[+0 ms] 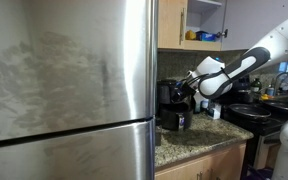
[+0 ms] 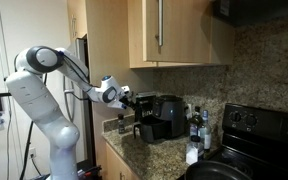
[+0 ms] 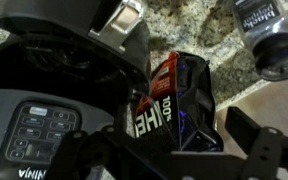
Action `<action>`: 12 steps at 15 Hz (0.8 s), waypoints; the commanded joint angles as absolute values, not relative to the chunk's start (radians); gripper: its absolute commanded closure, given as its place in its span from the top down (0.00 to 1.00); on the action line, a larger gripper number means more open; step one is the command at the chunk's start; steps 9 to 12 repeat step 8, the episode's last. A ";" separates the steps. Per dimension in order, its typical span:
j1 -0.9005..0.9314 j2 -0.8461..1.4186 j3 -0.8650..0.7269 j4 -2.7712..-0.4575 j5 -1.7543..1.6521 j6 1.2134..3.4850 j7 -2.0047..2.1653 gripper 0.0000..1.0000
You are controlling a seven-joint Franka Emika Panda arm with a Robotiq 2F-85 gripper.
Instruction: Turn off the air fryer
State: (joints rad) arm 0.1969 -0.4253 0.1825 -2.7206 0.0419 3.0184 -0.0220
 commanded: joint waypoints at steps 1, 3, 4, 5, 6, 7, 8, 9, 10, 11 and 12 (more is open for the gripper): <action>0.170 -0.555 0.201 -2.753 0.056 2.869 0.094 1.00; 0.148 -0.576 0.191 -2.747 0.056 2.756 0.148 1.00; 0.159 -0.585 0.170 -2.741 0.071 2.692 0.157 1.00; 0.155 -0.592 0.164 -2.733 0.082 2.635 0.180 1.00; 0.167 -0.592 0.144 -2.723 0.109 2.586 0.192 1.00; 0.163 -0.583 0.166 -2.734 0.078 2.663 0.172 1.00; 0.162 -0.586 0.162 -2.733 0.082 2.650 0.173 1.00; 0.162 -0.586 0.162 -2.733 0.082 2.650 0.173 1.00; 0.162 -0.586 0.162 -2.733 0.082 2.650 0.173 1.00; 0.162 -0.586 0.162 -2.733 0.082 2.650 0.173 1.00; 0.162 -0.586 0.162 -2.733 0.082 2.650 0.173 1.00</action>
